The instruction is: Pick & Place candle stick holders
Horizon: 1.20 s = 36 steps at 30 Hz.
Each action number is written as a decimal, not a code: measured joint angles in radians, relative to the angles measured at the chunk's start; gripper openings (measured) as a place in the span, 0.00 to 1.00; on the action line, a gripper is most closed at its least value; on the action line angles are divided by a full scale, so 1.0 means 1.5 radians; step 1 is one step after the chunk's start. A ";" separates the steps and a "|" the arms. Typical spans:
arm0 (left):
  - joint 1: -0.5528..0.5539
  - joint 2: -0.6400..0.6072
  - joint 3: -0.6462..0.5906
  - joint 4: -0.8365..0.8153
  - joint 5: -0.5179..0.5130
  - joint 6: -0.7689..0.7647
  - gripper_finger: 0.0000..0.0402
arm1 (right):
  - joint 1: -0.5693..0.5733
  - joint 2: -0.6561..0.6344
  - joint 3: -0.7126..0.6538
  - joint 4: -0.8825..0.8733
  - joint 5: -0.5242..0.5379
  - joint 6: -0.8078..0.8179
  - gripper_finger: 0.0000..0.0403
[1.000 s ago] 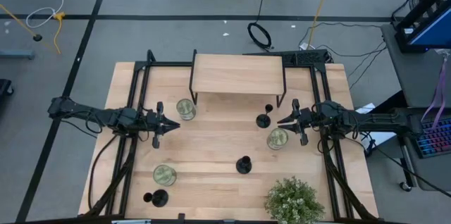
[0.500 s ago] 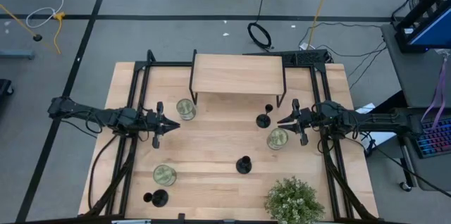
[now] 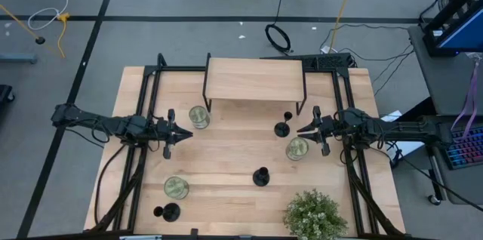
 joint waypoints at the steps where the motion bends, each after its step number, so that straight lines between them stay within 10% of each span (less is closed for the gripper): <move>1: 0.000 0.000 0.000 0.000 0.000 0.000 0.09 | 0.000 0.000 0.000 0.000 0.000 0.000 0.15; 36: 0.000 0.000 0.000 0.001 -0.001 0.017 0.09 | 0.000 0.000 0.000 0.000 0.000 0.000 0.15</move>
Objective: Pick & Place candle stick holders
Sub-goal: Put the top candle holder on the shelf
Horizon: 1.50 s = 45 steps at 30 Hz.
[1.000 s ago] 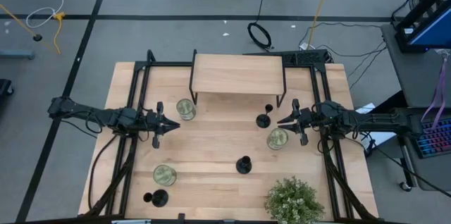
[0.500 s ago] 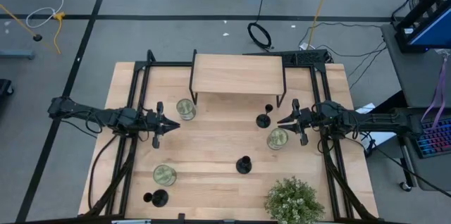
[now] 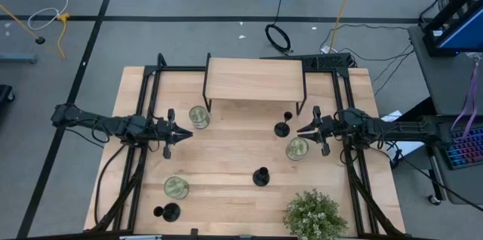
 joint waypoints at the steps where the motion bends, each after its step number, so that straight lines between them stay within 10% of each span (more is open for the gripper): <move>1: 0.000 0.000 0.000 0.000 0.000 0.002 0.09 | 0.000 0.000 0.000 0.000 0.000 0.000 0.15; 45: 0.000 0.000 0.000 0.053 0.020 -0.076 0.09 | 0.000 0.009 0.000 0.125 0.064 -0.105 0.15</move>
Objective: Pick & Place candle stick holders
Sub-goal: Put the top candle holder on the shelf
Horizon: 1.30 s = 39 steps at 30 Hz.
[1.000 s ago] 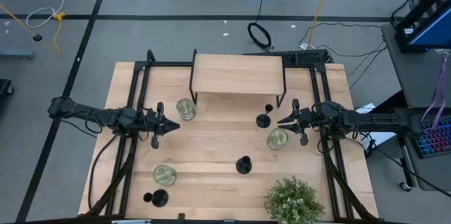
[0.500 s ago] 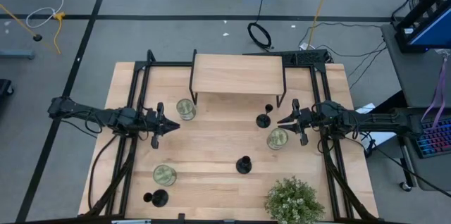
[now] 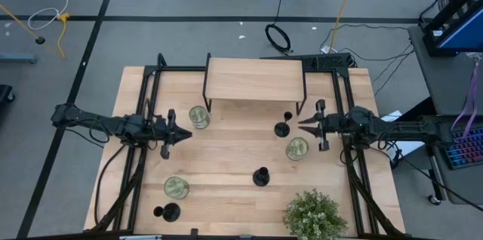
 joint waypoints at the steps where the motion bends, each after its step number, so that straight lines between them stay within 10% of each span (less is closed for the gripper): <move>1: 0.000 0.000 0.000 0.011 -0.005 0.004 0.09 | 0.000 0.003 0.000 -0.001 0.008 -0.001 0.15; 18: 0.001 0.000 0.000 0.157 -0.033 0.077 0.41 | 0.002 0.253 0.000 0.106 0.128 0.153 0.45; 39: 0.001 0.001 0.000 0.141 -0.038 0.077 0.34 | 0.009 0.439 0.000 0.197 0.196 0.174 0.55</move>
